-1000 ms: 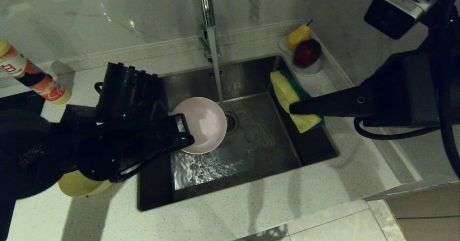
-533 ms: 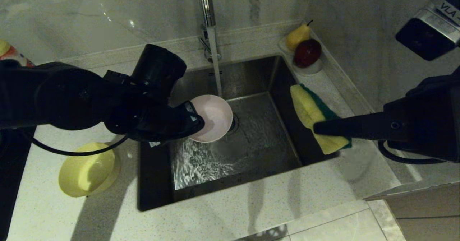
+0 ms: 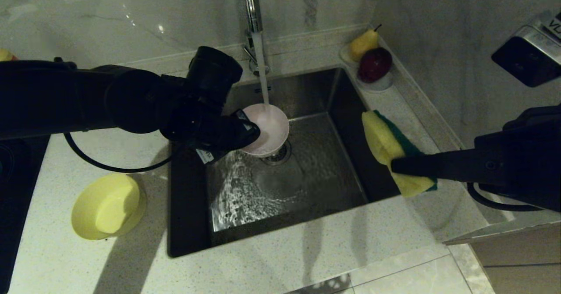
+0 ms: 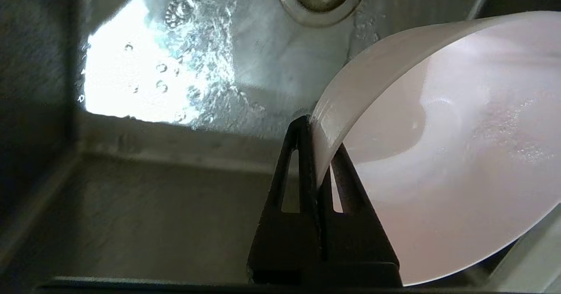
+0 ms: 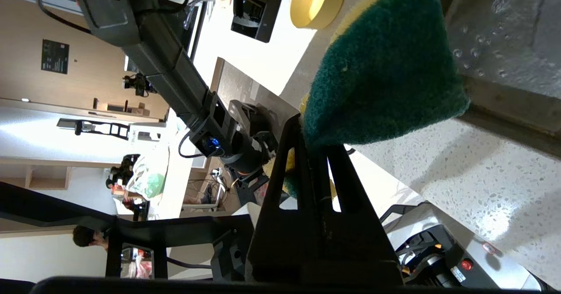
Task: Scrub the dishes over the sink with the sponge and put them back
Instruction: Rinse the bowl
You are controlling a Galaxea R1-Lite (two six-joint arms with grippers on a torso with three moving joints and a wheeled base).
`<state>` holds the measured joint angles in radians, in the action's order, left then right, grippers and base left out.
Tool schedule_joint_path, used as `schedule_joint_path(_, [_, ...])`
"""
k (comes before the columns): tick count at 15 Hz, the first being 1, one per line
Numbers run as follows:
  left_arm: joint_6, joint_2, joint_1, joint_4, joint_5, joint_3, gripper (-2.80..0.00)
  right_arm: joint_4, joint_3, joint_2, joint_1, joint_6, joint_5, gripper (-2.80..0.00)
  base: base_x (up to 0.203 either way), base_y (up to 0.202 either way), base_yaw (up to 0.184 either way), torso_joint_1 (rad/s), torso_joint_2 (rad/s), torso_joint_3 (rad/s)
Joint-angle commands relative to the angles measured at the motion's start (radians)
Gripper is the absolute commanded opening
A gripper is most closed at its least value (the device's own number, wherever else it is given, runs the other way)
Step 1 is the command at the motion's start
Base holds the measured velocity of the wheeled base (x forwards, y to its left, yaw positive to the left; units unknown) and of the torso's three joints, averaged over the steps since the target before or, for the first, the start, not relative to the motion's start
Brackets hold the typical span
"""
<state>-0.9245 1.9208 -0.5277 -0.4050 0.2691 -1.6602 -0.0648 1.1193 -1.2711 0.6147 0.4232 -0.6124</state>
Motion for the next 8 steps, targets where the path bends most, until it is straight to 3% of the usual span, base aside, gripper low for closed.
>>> schedule_joint_path(1, [-0.005,0.038,0.015,-0.003,0.002,-0.042,-2.80,0.000,-0.003,-0.002,0.000,0.002,-0.004,-2.80,0.000,0.000,0.000,0.000,0.00,0.000])
schedule_joint_path(8, [-0.019,0.062,0.023,-0.003,0.002,-0.087,-2.80,0.057,-0.036,-0.016,-0.001,0.002,-0.003,-2.80,0.000,0.000,0.000,0.000,0.00,0.000])
